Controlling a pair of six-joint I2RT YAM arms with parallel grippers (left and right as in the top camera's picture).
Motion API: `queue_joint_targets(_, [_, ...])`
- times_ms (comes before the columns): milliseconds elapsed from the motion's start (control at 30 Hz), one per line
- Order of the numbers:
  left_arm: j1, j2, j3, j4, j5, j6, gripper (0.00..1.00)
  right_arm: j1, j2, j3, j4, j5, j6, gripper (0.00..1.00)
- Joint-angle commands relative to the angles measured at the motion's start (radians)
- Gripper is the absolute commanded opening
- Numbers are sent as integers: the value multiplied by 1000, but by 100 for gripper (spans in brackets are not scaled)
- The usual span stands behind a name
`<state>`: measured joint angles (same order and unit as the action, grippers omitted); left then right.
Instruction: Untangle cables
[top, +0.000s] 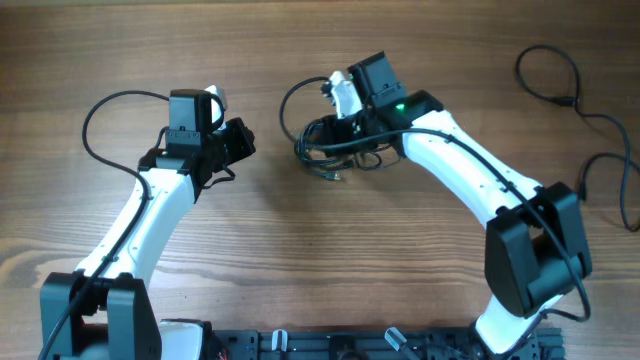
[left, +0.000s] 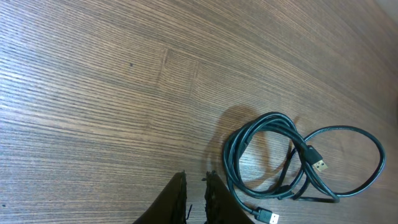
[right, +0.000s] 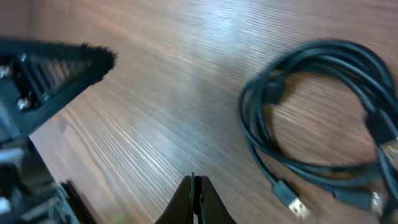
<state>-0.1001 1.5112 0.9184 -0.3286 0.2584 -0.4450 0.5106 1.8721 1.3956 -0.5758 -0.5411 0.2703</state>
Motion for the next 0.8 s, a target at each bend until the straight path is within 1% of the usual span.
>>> queue_joint_targets(0, [-3, 9, 0, 3, -10, 19, 16, 65, -13, -2, 52, 112, -155, 4])
queue_joint_targets(67, [-3, 9, 0, 3, -10, 19, 16, 95, -13, -2, 55, 234, -165, 4])
queue_joint_targets(233, [-3, 9, 0, 3, -26, 19, 15, 111, -10, -3, 63, 290, -193, 6])
queue_joint_targets(300, [-3, 9, 0, 3, -56, 18, 8, 112, -10, -3, 46, 294, -218, 11])
queue_joint_targets(333, [0, 9, 0, -8, -99, -12, 4, 113, -10, -3, 32, 293, -218, 17])
queue_joint_targets(367, [11, 9, 0, -30, -151, -74, 5, 115, -10, -7, 29, 293, -219, 23])
queue_joint_targets(433, [46, 9, 0, -53, -170, -122, 8, 127, -5, -21, 43, 293, -237, 27])
queue_joint_targets(467, [67, 9, 0, -66, -170, -141, 9, 142, 4, -34, 61, 294, -270, 28])
queue_joint_targets(500, [83, 9, 0, -74, -170, -143, 10, 152, 12, -43, 79, 294, -293, 29])
queue_joint_targets(533, [97, 9, 0, -80, -168, -144, 11, 167, 26, -64, 114, 295, -357, 29])
queue_joint_targets(567, [99, 9, 0, -80, -166, -144, 11, 174, 38, -74, 138, 309, -388, 29])
queue_joint_targets(633, [98, 9, 0, -80, -162, -143, 13, 180, 85, -79, 187, 396, -399, 29])
queue_joint_targets(767, [98, 9, 0, -80, -162, -143, 15, 179, 211, -79, 247, 415, -390, 33])
